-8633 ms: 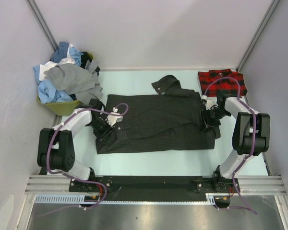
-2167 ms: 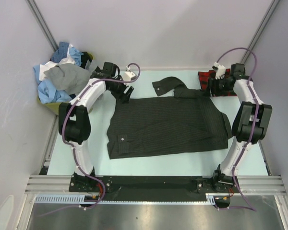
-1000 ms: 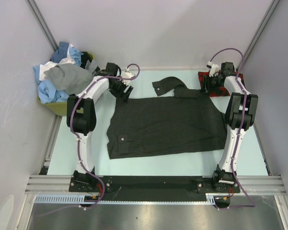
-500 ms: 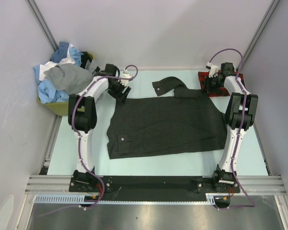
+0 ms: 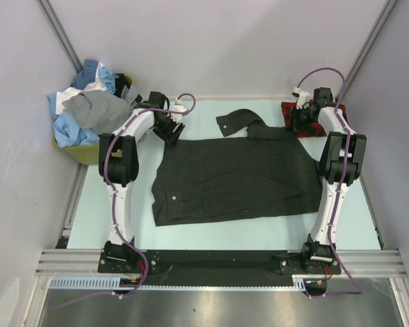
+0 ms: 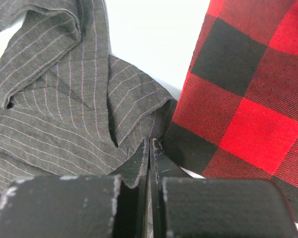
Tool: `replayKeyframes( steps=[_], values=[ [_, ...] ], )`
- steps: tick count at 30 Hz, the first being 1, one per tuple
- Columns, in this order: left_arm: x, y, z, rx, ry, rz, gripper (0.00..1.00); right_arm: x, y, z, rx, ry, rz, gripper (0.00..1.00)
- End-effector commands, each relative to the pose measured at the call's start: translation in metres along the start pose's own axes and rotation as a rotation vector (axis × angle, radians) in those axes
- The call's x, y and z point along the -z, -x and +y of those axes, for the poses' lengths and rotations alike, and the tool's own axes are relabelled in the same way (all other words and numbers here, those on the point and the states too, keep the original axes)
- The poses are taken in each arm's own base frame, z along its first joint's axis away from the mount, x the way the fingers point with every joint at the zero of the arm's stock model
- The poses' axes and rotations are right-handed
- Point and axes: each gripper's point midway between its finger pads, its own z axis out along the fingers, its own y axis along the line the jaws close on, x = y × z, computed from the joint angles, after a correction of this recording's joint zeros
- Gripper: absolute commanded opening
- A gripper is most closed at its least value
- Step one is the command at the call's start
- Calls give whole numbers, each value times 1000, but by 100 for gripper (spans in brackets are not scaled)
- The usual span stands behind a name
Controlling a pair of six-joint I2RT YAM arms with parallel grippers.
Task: Fold and stack the long sleeve shirts
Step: Fold the shirt
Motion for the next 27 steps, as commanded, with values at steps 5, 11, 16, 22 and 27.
replayKeyframes(
  steps=[5,11,16,22,27],
  values=[
    [-2,31,15,-165,-18,-100,69,6,24,6,43,6,-45,0],
    [-5,18,4,-252,-113,-39,62,6,27,3,30,-16,-51,0],
    [-1,16,-4,-275,-157,-40,40,7,29,4,26,-13,-50,0],
    [21,31,-8,-288,-152,-86,6,23,39,5,22,-5,-76,0],
    [52,42,-17,-302,-152,-139,0,39,44,6,14,14,-85,0]
  ],
)
